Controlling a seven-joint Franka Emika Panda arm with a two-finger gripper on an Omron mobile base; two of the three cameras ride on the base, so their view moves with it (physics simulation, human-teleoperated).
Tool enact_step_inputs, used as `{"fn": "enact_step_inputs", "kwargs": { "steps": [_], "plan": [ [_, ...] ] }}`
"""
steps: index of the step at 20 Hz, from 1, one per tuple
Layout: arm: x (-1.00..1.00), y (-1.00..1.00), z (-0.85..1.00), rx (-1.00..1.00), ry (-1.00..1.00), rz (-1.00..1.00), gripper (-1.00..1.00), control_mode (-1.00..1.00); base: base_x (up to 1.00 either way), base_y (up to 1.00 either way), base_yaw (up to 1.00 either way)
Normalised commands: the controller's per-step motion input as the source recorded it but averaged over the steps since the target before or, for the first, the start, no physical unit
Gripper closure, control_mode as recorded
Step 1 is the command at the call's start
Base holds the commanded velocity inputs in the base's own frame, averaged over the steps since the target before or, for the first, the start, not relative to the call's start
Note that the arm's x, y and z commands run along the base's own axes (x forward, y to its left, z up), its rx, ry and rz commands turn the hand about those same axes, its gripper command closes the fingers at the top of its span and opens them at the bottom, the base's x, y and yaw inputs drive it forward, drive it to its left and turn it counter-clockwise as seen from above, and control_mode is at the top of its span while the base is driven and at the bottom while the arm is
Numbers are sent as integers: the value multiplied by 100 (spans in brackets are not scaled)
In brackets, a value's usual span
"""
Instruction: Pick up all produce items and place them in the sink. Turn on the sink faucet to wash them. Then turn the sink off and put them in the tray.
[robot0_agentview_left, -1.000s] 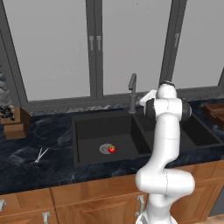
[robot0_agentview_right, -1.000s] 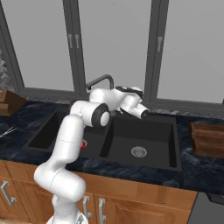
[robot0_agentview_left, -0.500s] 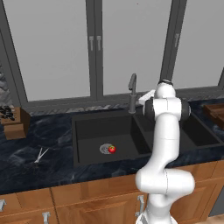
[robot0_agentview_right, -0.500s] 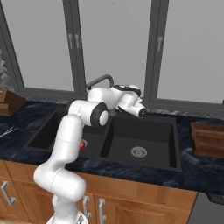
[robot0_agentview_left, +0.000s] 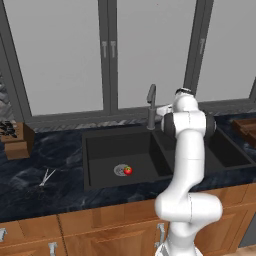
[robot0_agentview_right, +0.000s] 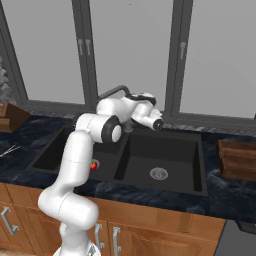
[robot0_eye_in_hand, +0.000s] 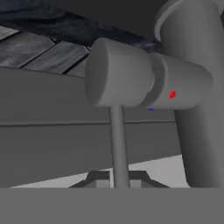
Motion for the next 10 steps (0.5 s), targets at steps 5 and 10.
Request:
{"fn": "enact_step_inputs", "kwargs": {
  "steps": [5,10],
  "plan": [
    [19,-100,-53,25,13,0,100,-100,0,0,0],
    [8,-100,-77,24,10,0,100,-100,0,0,0]
  ]
}}
